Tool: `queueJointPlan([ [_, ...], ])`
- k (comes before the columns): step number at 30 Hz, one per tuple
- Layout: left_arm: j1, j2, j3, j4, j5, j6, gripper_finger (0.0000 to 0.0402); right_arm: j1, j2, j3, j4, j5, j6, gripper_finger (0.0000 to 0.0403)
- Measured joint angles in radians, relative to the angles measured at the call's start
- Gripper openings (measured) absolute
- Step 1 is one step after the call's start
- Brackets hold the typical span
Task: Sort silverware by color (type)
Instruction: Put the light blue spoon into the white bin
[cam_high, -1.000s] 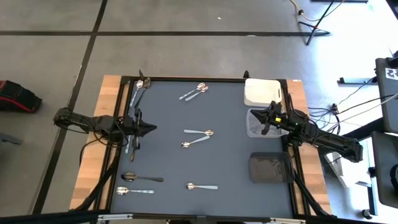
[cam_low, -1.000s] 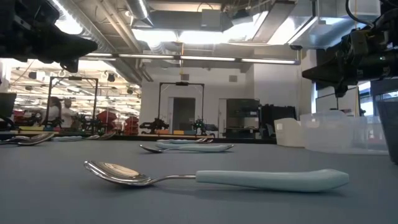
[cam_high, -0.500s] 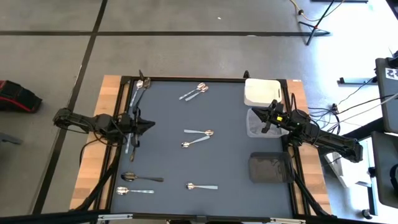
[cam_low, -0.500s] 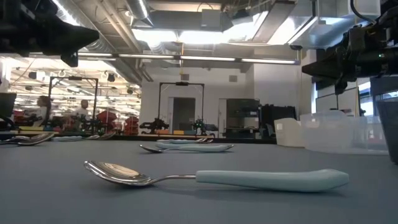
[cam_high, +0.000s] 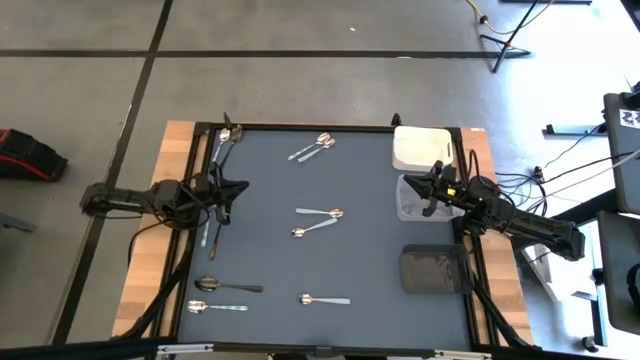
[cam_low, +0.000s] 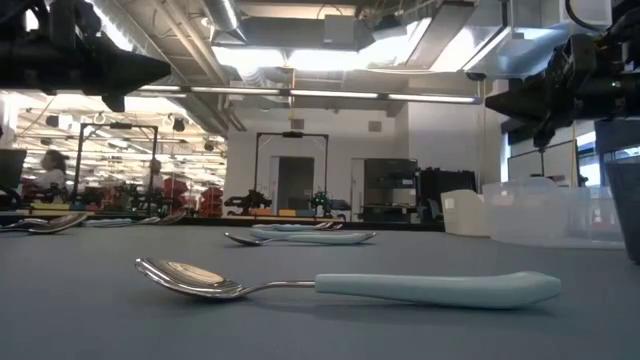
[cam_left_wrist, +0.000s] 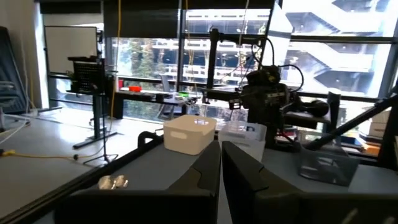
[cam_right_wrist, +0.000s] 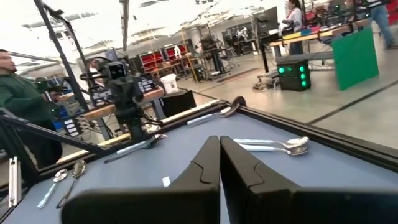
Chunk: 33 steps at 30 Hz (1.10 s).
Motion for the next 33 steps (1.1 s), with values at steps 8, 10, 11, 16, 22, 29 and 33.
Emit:
queueJointPlan([
  [8, 0.062, 0.000, 0.000, 0.004, 0.060, 0.001, 0.0011, 0.000, 0.148, 0.000, 0.138, 0.027, -0.052, 0.0002],
  [10, 0.077, 0.000, 0.000, 0.004, 0.063, 0.001, 0.0011, 0.000, 0.201, 0.000, 0.197, 0.032, -0.075, 0.0002],
  [11, 0.083, 0.001, 0.000, 0.004, 0.070, 0.001, 0.0011, 0.000, 0.230, 0.000, 0.227, 0.032, -0.084, 0.0002],
  [16, 0.112, 0.039, 0.000, 0.009, 0.089, 0.001, 0.0011, 0.000, 0.411, 0.069, 0.278, 0.030, -0.141, 0.0002],
  [22, 0.138, 0.126, 0.000, 0.086, 0.115, 0.002, 0.0011, 0.000, 0.662, 0.193, 0.277, -0.002, -0.177, 0.0002],
  [29, 0.142, 0.231, 0.000, 0.174, 0.138, 0.001, 0.0011, 0.000, 0.914, 0.322, 0.277, -0.069, -0.181, 0.0002],
  [33, 0.142, 0.291, 0.000, 0.228, 0.142, -0.004, 0.0011, 0.012, 1.044, 0.403, 0.279, -0.117, -0.182, 0.0002],
])
